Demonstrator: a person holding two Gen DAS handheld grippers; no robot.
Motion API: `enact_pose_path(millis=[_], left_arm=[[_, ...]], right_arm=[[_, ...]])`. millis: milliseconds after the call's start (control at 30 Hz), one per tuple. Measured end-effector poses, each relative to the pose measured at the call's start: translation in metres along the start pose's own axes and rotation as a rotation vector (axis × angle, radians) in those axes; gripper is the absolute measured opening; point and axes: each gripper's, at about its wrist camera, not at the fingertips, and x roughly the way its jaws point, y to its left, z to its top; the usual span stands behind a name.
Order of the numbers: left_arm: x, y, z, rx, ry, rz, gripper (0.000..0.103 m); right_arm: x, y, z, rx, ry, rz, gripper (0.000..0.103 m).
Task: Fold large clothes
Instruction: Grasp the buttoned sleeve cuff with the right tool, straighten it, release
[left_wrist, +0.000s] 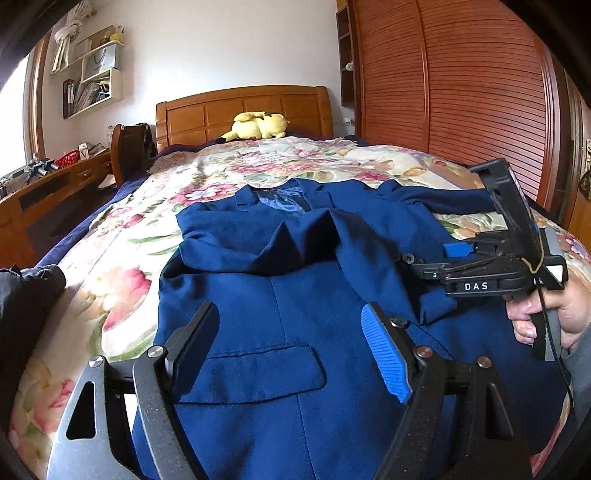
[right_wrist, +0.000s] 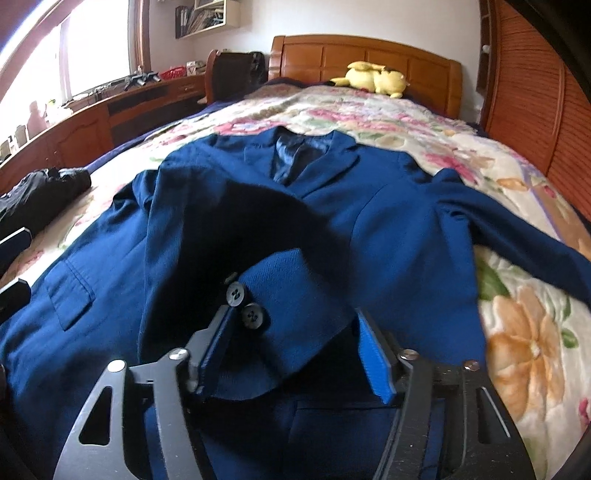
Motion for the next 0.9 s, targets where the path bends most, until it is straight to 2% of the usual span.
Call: enact_pose_path(millis=[67,133,233,433,600,733,900], left_arm=[[0.000,0.001,-0.001,-0.005,-0.002,0.002,0.080],[0.001,0.002,-0.003,-0.011,0.001,0.003,0.080],[0.004,0.003,-0.005,-0.017,0.010,0.001,0.080],[0.006,0.003,-0.007,-0.023,0.017,0.006,0.080],[0.006,0.003,-0.007,-0.023,0.017,0.011,0.080],[0.006,0.002,-0.007,-0.018,0.015,0.015,0.080],[0.006,0.000,-0.008,-0.010,0.016,0.019,0.080]], right_arm=[[0.003,0.001,0.001,-0.009,0.010,0.009,0.052],[0.004,0.002,0.001,-0.018,0.011,0.021,0.034],[0.000,0.002,0.001,-0.031,-0.008,0.035,0.017],[-0.032,-0.005,-0.001,-0.023,-0.114,0.008,0.016],[-0.071,-0.029,-0.005,0.041,-0.200,-0.022,0.016],[-0.089,-0.056,-0.015,0.093,-0.212,-0.061,0.016],[-0.083,-0.074,-0.026,0.136,-0.183,-0.141,0.019]])
